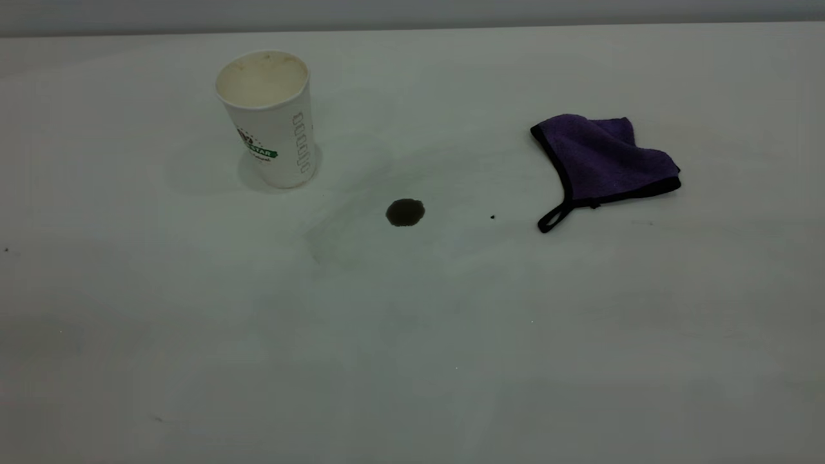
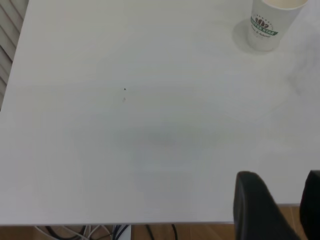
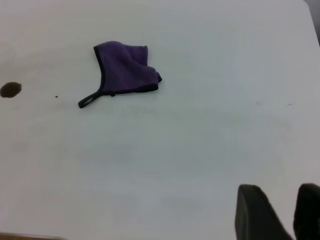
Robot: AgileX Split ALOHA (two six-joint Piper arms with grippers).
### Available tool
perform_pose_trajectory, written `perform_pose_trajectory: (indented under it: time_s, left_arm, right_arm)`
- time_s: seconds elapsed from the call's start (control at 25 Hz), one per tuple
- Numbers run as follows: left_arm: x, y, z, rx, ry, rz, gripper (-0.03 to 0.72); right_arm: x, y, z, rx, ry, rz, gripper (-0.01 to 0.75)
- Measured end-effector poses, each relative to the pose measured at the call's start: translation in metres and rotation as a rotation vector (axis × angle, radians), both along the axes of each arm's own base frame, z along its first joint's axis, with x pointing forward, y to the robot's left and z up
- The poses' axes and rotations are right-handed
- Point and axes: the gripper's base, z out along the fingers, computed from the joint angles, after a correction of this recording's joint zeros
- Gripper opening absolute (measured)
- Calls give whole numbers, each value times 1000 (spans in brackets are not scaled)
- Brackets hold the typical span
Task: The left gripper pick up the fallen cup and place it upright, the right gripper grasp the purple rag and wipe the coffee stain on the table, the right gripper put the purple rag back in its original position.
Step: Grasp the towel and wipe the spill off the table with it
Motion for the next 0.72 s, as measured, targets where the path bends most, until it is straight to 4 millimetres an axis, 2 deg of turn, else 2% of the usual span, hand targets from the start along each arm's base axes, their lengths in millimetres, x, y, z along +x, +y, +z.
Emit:
perform_pose_trajectory:
  time_s: [0.72]
  left_arm:
    - [0, 0, 0, -1, 0, 1, 291]
  right_arm:
    - [0, 0, 0, 0, 0, 0, 238]
